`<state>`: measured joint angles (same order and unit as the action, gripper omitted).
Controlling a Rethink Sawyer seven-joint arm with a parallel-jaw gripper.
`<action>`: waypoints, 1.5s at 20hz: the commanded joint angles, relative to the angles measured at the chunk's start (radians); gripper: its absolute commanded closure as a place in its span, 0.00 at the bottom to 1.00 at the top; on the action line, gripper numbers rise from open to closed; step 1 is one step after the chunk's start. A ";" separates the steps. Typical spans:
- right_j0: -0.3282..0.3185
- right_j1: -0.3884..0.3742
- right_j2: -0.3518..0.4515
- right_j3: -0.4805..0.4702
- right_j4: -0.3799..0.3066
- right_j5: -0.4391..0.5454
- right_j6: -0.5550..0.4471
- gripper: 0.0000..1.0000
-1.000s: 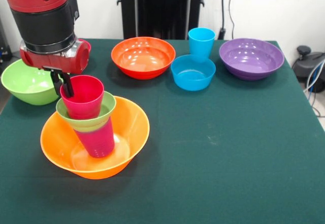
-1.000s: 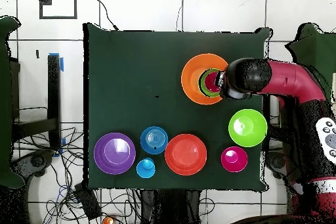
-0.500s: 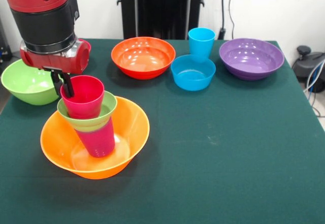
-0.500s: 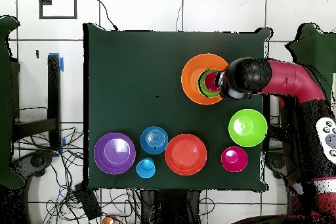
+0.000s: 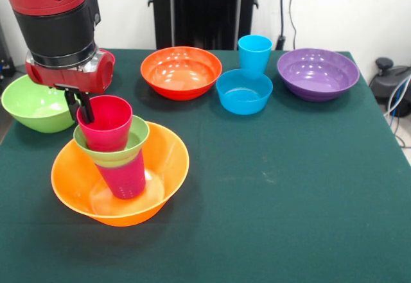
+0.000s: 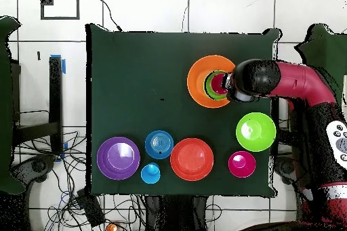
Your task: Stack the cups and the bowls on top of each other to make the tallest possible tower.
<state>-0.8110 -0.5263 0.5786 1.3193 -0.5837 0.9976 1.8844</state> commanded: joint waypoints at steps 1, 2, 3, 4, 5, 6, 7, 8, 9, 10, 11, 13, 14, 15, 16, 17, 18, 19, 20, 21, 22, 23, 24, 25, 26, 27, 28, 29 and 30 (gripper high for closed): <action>0.009 0.023 0.045 0.016 -0.002 -0.037 -0.194 1.00; 0.012 0.024 0.045 0.015 0.000 -0.036 -0.191 1.00; 0.015 0.024 0.046 0.014 0.001 -0.034 -0.188 1.00; 0.015 0.024 0.046 0.017 0.001 -0.036 -0.187 1.00; 0.016 0.024 0.046 0.019 0.002 -0.037 -0.183 1.00; 0.015 0.021 0.046 0.030 0.003 -0.045 -0.177 1.00; 0.017 0.021 0.045 0.034 0.002 -0.049 -0.172 1.00; 0.022 0.020 0.045 0.035 0.004 -0.049 -0.165 1.00; 0.025 0.018 0.045 0.037 0.004 -0.049 -0.161 1.00; 0.026 0.015 0.045 0.041 0.005 -0.050 -0.159 1.00; 0.026 0.011 0.045 0.044 0.007 -0.047 -0.158 1.00; 0.026 0.008 0.045 0.046 0.008 -0.046 -0.157 1.00; 0.027 0.011 0.046 0.038 0.010 -0.041 -0.158 1.00; 0.030 0.010 0.046 0.038 0.012 -0.038 -0.155 1.00; 0.033 0.014 0.046 0.028 0.013 -0.032 -0.155 1.00; 0.035 0.013 0.046 0.029 0.015 -0.030 -0.152 1.00; 0.035 0.011 0.046 0.032 0.015 -0.030 -0.152 1.00; 0.035 0.011 0.046 0.034 0.018 -0.029 -0.153 1.00; 0.035 0.011 0.047 0.036 0.018 -0.031 -0.154 1.00; 0.036 0.012 0.045 0.036 0.018 -0.031 -0.153 1.00; 0.036 0.011 0.044 0.040 0.018 -0.035 -0.151 1.00; 0.036 0.010 0.043 0.044 0.018 -0.038 -0.150 1.00; 0.036 0.009 0.042 0.049 0.019 -0.042 -0.147 1.00; 0.037 0.008 0.042 0.051 0.020 -0.044 -0.145 1.00; 0.038 0.007 0.041 0.054 0.021 -0.046 -0.143 1.00; 0.040 0.006 0.040 0.055 0.021 -0.046 -0.141 1.00; 0.042 0.009 0.039 0.049 0.021 -0.043 -0.142 1.00; 0.042 0.009 0.038 0.049 0.021 -0.044 -0.142 1.00; 0.041 0.007 0.038 0.054 0.020 -0.047 -0.141 1.00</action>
<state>-0.8073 -0.5255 0.5861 1.3249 -0.5545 0.9976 1.8844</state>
